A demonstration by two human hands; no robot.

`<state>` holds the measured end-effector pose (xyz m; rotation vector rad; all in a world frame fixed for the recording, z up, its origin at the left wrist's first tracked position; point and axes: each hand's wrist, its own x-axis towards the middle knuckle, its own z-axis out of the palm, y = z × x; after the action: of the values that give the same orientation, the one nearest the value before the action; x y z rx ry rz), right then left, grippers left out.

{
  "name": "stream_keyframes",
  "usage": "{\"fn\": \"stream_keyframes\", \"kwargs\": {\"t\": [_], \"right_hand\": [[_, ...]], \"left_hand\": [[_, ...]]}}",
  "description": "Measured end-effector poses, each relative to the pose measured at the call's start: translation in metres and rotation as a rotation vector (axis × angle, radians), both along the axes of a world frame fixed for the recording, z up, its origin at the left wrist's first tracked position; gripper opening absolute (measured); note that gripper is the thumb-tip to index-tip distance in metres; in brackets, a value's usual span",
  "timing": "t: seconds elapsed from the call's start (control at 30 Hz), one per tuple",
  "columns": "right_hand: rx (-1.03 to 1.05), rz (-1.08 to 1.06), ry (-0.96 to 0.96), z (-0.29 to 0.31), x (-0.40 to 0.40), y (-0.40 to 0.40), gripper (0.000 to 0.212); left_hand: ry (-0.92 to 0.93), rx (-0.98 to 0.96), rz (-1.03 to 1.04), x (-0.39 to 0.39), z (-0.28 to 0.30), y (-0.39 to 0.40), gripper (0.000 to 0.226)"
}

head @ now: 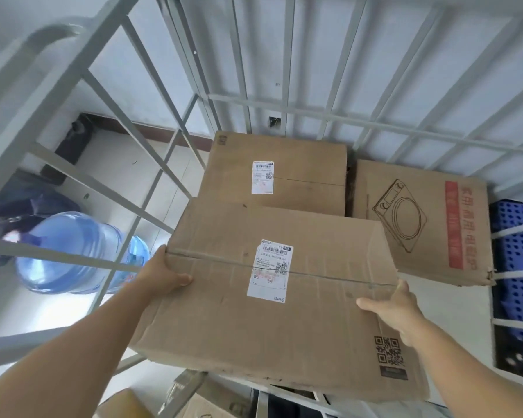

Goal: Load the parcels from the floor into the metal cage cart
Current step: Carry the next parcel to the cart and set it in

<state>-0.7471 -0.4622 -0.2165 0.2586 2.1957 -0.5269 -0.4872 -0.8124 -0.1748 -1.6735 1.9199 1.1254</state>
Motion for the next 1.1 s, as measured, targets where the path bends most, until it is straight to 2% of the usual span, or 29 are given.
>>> {"fn": "stream_keyframes", "kwargs": {"t": [0.17, 0.33, 0.5, 0.63, 0.77, 1.0, 1.1], "right_hand": [[0.0, -0.015, -0.057, -0.042, -0.013, -0.02, 0.109], [0.009, -0.024, -0.063, -0.069, -0.025, -0.035, 0.103], [0.029, -0.049, -0.028, -0.091, -0.01, -0.047, 0.101], [0.033, -0.081, 0.001, -0.11, 0.012, -0.05, 0.091], [0.035, -0.097, -0.016, -0.132, 0.026, -0.054, 0.078], [0.048, -0.056, -0.104, -0.176, 0.045, -0.073, 0.079], [0.055, -0.054, -0.138, -0.192, 0.049, -0.079, 0.086]], "left_hand": [[-0.08, 0.011, -0.01, -0.01, -0.034, -0.025, 0.061], [-0.113, 0.031, -0.041, -0.026, -0.056, -0.045, 0.08], [-0.103, -0.014, -0.011, -0.027, -0.081, -0.061, 0.068], [-0.091, -0.041, 0.034, -0.011, -0.109, -0.058, 0.069], [-0.093, -0.079, 0.046, 0.001, -0.139, -0.059, 0.081], [-0.103, -0.158, 0.034, 0.005, -0.19, -0.081, 0.083], [-0.14, -0.176, 0.006, 0.008, -0.208, -0.086, 0.082]]}}
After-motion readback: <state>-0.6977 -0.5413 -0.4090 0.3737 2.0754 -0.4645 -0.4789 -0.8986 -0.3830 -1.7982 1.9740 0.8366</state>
